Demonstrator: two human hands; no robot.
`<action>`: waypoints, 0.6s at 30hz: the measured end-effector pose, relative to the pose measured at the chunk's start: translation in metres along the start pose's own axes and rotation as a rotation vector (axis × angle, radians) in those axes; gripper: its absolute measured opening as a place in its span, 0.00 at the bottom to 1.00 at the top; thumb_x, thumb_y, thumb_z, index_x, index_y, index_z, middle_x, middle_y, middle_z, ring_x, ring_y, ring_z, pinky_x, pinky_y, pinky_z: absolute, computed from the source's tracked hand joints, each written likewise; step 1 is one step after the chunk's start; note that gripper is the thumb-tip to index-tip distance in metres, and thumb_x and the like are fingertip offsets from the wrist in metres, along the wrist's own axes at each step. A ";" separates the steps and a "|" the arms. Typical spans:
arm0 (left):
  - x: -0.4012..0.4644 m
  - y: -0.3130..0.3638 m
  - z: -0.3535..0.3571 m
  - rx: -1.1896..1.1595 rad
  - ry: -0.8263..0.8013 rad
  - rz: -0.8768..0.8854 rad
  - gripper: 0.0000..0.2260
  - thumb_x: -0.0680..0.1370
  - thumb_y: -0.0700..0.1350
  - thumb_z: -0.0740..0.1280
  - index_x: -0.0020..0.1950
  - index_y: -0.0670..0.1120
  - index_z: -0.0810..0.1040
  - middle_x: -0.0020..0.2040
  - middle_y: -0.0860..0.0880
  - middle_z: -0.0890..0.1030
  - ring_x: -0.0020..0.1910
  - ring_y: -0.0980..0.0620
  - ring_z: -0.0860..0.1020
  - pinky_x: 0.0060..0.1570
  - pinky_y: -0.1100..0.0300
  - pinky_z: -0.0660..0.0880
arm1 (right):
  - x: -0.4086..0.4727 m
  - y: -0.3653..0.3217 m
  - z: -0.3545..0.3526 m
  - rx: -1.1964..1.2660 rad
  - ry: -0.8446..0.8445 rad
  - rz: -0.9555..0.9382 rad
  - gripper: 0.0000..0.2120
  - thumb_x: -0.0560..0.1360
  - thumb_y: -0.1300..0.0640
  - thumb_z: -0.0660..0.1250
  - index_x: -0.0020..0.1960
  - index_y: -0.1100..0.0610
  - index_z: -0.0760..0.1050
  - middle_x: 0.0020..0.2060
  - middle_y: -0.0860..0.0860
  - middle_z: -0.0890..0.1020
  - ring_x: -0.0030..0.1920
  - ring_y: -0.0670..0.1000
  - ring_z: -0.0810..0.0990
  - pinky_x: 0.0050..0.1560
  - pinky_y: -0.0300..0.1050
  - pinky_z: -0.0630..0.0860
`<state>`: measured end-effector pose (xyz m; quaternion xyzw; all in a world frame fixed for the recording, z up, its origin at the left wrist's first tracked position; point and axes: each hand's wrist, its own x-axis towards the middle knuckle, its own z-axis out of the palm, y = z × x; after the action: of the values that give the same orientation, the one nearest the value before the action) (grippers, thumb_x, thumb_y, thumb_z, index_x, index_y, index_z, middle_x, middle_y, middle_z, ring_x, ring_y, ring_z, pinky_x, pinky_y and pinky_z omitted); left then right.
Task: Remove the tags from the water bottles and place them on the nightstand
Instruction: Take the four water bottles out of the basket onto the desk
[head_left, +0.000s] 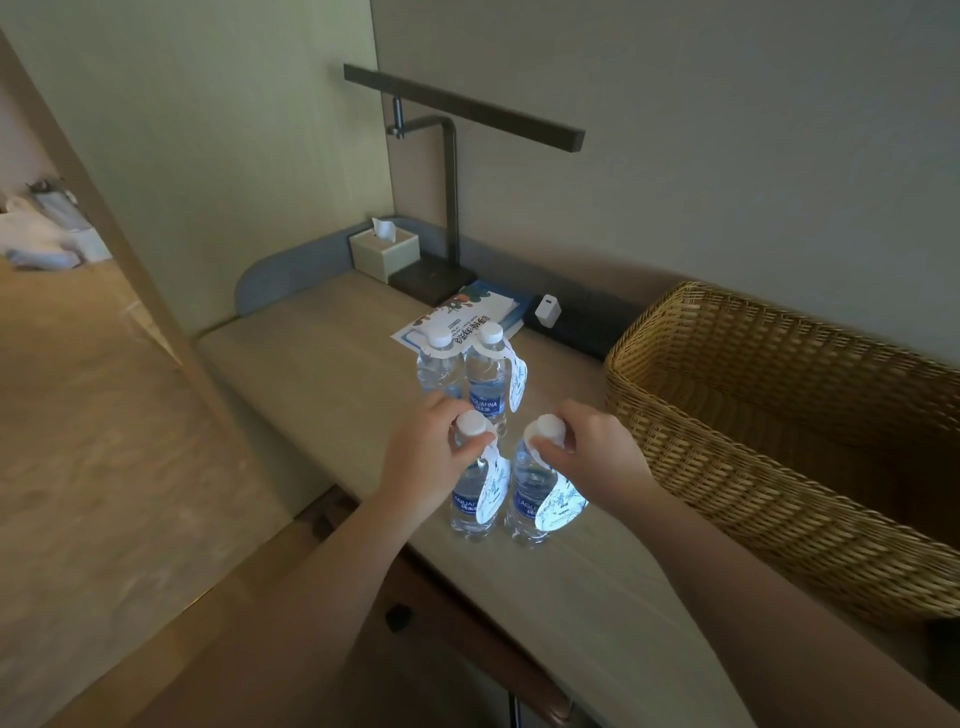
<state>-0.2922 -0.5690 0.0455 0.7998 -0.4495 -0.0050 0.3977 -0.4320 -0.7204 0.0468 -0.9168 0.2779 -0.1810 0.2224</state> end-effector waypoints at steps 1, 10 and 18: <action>-0.001 0.000 0.002 -0.005 0.014 0.002 0.11 0.73 0.48 0.74 0.51 0.44 0.80 0.47 0.51 0.77 0.39 0.52 0.75 0.39 0.60 0.72 | -0.002 0.000 0.001 0.008 0.015 -0.002 0.11 0.72 0.45 0.68 0.43 0.50 0.69 0.34 0.44 0.71 0.32 0.45 0.70 0.29 0.41 0.63; -0.001 0.001 0.014 0.034 0.062 -0.003 0.12 0.75 0.50 0.71 0.54 0.45 0.80 0.50 0.50 0.76 0.45 0.52 0.75 0.41 0.61 0.72 | -0.008 -0.004 0.004 -0.042 0.074 0.024 0.10 0.74 0.44 0.66 0.44 0.50 0.73 0.32 0.43 0.69 0.33 0.47 0.70 0.29 0.41 0.60; -0.004 -0.002 0.018 0.062 0.042 0.004 0.18 0.77 0.49 0.69 0.65 0.45 0.76 0.55 0.50 0.75 0.52 0.51 0.74 0.45 0.59 0.74 | -0.012 -0.002 0.001 0.010 0.127 0.060 0.11 0.73 0.47 0.69 0.43 0.54 0.74 0.33 0.46 0.71 0.34 0.48 0.71 0.29 0.39 0.60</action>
<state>-0.3002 -0.5768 0.0309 0.8108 -0.4425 0.0265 0.3823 -0.4400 -0.7112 0.0443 -0.8937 0.3178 -0.2335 0.2139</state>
